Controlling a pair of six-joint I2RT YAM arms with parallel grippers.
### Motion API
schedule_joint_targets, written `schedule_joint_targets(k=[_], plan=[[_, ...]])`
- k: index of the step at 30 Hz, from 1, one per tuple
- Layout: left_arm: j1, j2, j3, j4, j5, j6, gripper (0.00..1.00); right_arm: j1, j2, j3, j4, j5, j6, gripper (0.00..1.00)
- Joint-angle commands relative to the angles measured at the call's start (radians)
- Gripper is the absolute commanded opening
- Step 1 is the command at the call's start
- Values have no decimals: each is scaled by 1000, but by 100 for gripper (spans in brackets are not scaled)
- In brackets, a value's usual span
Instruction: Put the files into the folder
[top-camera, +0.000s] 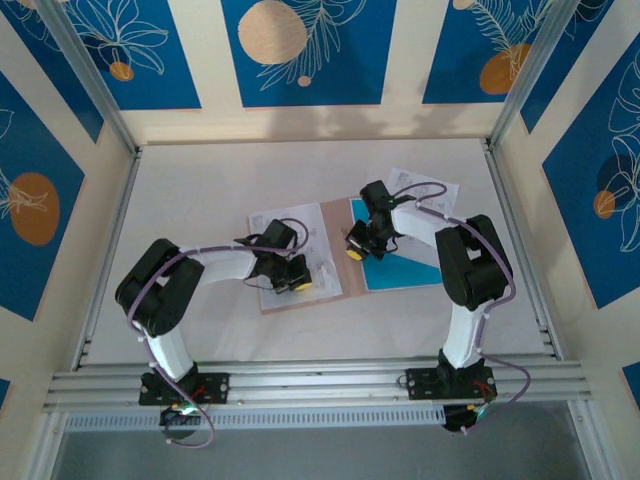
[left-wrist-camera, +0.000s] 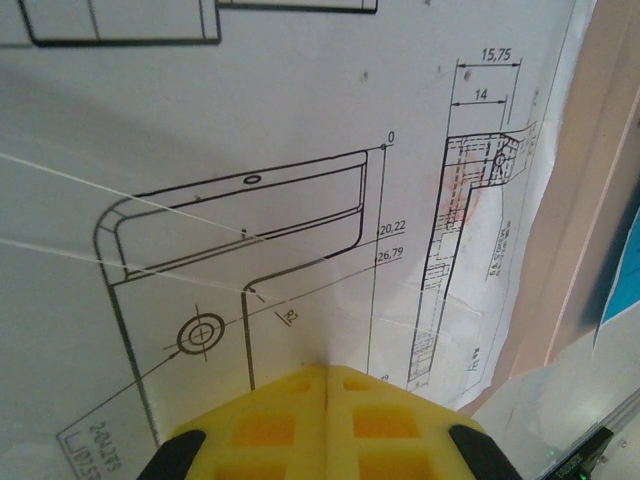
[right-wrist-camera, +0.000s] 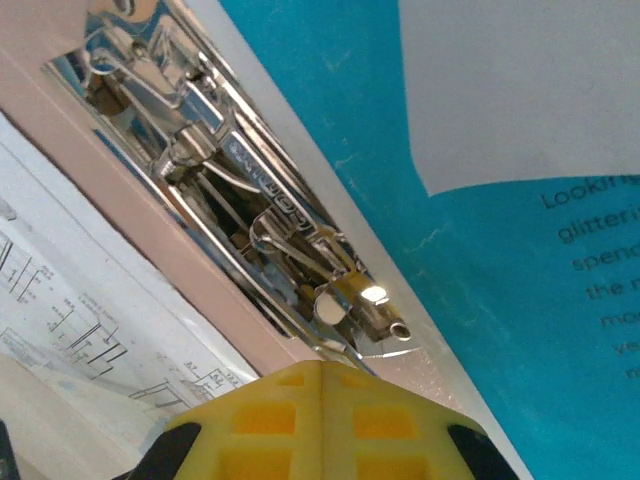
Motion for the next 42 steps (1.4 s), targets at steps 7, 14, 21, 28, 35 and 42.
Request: schedule_joint_targets(k=[7,14,21,28,35,42], plan=[[-14,11,-21,-32,-24,-9,0,43,21,52,-72,37,0,0],[-13,9,-21,-35,-24,-9,0,33,41,65,-116,60,12,0],[-13,6,-25,-42,-27,-9,0,32,82,103,-179,85,28,0],[-14,1,-29,-70,-48,-15,0,25,122,137,-266,147,33,0],[-11,-5,-33,-109,-69,-23,0,23,173,164,-330,200,27,0],[-9,-21,-60,-133,-90,-52,0,19,190,161,-343,226,6,0]])
